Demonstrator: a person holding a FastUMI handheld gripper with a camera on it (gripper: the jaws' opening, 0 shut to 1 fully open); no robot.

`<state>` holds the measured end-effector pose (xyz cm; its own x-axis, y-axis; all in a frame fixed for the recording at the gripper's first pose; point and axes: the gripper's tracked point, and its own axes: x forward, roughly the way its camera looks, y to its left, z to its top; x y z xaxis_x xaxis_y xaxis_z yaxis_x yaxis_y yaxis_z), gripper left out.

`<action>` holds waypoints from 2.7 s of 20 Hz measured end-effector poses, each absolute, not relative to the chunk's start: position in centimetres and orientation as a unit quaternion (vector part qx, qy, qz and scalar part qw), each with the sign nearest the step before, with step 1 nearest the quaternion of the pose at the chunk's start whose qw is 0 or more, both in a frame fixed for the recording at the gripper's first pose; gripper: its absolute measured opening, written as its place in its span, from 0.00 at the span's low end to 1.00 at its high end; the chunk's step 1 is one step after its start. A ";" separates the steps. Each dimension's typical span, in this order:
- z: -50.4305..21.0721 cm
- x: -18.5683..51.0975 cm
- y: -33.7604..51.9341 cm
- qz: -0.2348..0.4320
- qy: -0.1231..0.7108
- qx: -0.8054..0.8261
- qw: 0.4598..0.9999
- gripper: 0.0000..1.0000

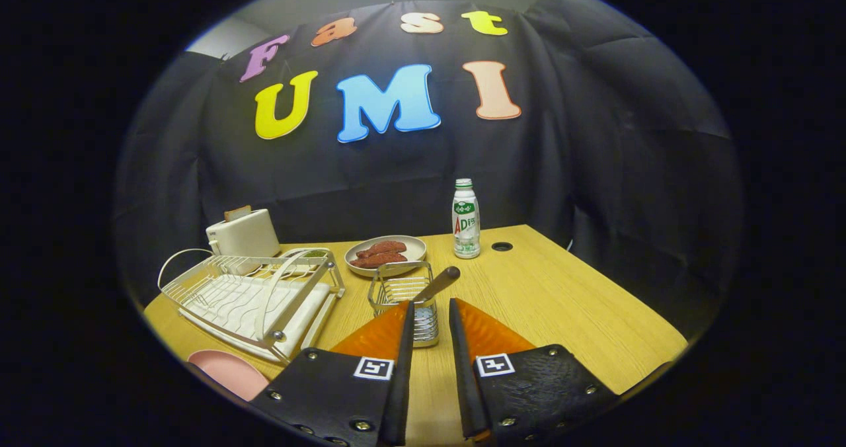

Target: Take the plate from the dish rack, then take the spoon from the basket and place it into the plate.

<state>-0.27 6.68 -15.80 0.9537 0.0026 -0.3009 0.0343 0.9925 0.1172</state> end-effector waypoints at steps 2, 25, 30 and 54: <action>-15.9 1.0 6.3 -0.009 0.144 0.064 0.987 0.31; -12.7 7.0 8.7 0.020 0.144 0.080 0.986 0.08; -10.7 7.6 9.4 0.036 0.154 0.058 0.986 0.08; -2.0 -6.4 22.2 0.180 0.129 0.047 0.974 0.08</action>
<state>-6.42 22.25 -2.05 0.9018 0.3625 -0.2354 -0.3383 0.9309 0.1375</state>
